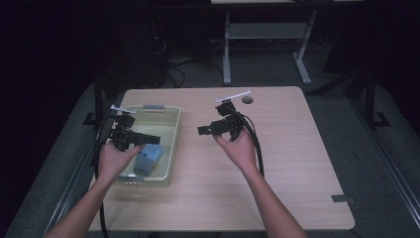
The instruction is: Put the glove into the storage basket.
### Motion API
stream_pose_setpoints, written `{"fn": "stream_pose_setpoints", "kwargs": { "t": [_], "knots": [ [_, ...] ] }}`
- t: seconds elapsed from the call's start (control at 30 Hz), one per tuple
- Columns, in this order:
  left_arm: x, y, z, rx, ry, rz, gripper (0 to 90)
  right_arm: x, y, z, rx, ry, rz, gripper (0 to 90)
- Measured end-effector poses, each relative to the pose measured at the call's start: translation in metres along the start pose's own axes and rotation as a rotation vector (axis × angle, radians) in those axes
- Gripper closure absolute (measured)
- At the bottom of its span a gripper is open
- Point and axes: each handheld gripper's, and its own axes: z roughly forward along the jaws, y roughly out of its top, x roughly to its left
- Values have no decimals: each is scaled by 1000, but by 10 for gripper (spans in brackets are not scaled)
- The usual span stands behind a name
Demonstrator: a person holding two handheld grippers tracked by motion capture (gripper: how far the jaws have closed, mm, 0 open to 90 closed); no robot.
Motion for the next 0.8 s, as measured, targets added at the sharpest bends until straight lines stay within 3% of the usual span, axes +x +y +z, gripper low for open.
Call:
{"fn": "stream_pose_setpoints", "kwargs": {
  "t": [0.8],
  "knots": [
    [-55,17,23,-21,-115,92,328,-40,-26,-36,-11,-57,60,290]
  ]
}}
